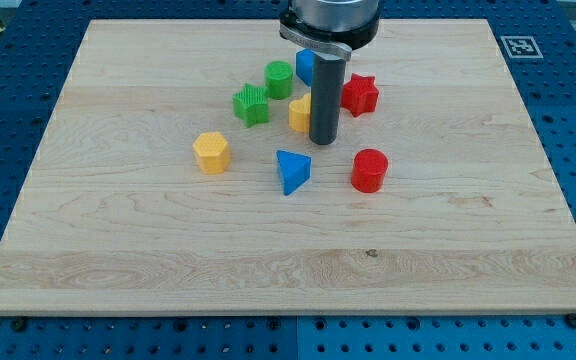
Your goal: Place the arm diagonal to the red circle
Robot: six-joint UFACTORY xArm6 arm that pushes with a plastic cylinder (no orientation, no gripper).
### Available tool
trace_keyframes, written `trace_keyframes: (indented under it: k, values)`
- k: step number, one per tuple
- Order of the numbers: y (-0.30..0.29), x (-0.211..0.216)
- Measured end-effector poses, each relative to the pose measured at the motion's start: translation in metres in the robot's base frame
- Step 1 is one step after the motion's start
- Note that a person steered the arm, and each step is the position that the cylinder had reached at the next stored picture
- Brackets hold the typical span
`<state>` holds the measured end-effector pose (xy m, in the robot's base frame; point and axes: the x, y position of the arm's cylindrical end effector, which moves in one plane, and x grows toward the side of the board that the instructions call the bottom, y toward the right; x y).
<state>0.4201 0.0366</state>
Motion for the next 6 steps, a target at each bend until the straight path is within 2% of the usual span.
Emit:
trace_keyframes:
  k: [2, 4, 6]
  values:
    - [-0.028, -0.007]
    - [-0.087, -0.007]
    - [-0.081, -0.007]
